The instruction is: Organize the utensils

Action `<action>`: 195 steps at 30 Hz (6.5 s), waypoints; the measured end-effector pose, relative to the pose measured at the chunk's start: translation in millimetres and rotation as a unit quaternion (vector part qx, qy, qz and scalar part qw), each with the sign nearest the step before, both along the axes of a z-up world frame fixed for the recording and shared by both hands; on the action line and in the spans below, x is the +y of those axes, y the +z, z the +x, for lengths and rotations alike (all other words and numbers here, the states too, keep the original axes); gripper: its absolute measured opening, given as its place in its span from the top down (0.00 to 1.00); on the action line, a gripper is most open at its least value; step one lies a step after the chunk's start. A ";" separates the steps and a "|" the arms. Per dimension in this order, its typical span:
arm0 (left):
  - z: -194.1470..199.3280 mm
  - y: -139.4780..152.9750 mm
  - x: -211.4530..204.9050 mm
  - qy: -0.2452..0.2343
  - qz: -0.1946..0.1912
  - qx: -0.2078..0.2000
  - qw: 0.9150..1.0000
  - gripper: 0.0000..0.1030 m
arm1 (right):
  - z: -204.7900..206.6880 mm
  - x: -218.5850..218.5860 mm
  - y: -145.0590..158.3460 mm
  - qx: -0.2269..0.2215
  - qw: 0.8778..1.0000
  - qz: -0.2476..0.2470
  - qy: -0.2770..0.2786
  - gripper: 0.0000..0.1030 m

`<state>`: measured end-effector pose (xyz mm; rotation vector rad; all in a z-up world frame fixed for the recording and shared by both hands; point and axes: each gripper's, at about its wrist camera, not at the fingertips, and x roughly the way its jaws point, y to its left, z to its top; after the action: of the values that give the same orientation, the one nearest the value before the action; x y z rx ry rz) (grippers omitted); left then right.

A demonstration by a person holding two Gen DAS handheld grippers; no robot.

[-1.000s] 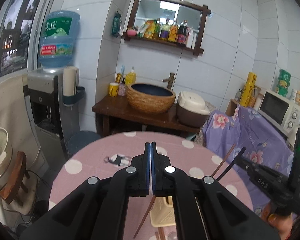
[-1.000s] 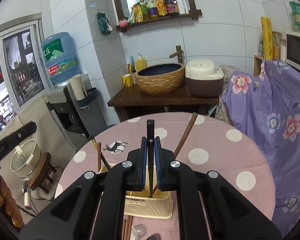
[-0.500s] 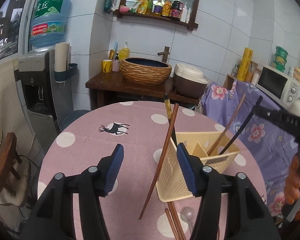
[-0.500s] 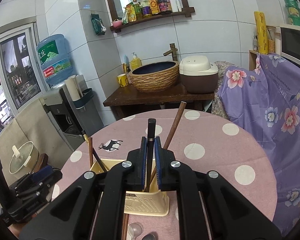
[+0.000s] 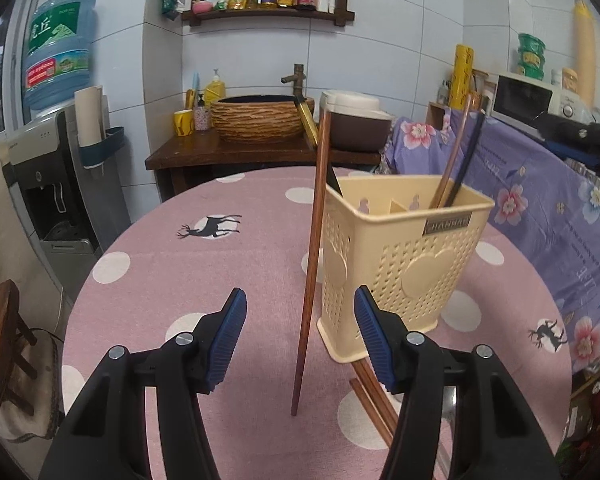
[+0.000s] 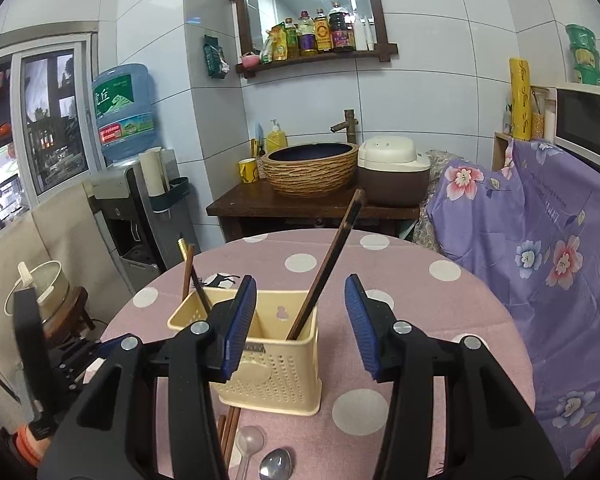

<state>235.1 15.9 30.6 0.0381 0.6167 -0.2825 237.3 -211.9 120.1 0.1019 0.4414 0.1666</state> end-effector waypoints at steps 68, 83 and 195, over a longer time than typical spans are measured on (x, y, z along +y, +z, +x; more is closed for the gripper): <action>23.7 76.7 -44.5 0.065 -0.120 -0.160 0.978 0.93 | -94.6 -36.1 -75.2 0.038 0.997 0.061 0.001 0.54; 17.9 28.6 -49.0 0.037 -0.071 -0.095 0.992 0.93 | -83.8 -36.0 -98.0 0.068 0.995 0.074 -0.008 0.54; -25.5 -93.8 -0.4 0.115 0.058 0.145 0.981 0.90 | -38.2 34.5 -195.0 0.259 0.964 -0.018 -0.046 0.83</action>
<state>209.5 15.5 -63.2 0.0379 0.9189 -0.0256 199.1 -177.3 -74.9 0.1295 0.9612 0.0371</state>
